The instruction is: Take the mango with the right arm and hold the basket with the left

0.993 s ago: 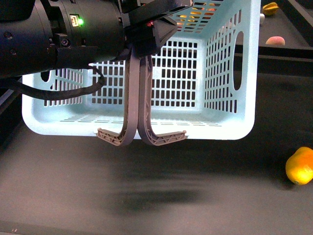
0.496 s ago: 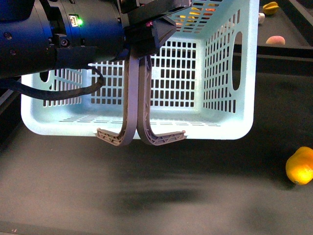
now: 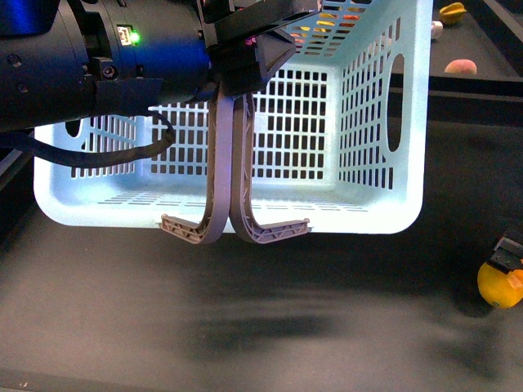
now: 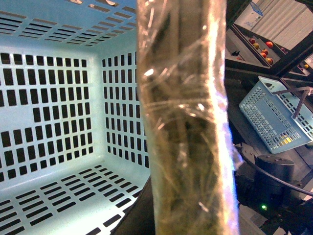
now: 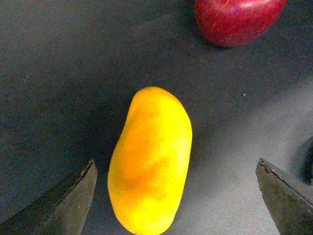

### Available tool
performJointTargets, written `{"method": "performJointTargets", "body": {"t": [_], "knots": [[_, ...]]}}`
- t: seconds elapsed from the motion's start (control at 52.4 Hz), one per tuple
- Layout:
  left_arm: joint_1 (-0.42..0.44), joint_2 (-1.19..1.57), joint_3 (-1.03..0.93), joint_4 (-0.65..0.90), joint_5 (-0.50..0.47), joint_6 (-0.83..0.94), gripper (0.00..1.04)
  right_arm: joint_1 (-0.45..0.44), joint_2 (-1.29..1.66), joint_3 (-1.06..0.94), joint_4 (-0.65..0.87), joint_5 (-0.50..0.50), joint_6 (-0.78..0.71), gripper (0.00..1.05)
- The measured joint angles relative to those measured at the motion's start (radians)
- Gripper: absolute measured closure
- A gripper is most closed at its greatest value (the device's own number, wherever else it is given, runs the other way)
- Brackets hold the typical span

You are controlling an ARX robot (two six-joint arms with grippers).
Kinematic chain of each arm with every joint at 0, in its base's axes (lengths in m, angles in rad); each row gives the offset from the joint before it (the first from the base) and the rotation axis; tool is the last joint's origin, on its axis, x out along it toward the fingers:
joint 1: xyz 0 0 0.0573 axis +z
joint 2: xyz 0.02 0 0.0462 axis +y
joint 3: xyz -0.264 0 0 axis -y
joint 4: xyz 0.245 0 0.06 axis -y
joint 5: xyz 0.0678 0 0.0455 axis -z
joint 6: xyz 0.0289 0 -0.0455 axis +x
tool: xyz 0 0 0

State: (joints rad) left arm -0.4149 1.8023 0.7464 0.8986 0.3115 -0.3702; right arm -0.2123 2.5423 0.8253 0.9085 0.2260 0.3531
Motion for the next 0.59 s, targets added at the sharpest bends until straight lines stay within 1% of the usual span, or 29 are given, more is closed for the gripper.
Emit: {"method": "performJointTargets", "body": {"t": [0.248, 0.592], "knots": [[0.0, 0.0, 0.0, 0.0, 0.0, 0.0, 0.97, 0.007, 0.085, 0.102, -0.013, 0.006, -0.008, 0.08], [0.0, 0.0, 0.0, 0.0, 0.0, 0.0, 0.97, 0.031, 0.17, 0.218, -0.078, 0.011, -0.009, 0.08]]}}
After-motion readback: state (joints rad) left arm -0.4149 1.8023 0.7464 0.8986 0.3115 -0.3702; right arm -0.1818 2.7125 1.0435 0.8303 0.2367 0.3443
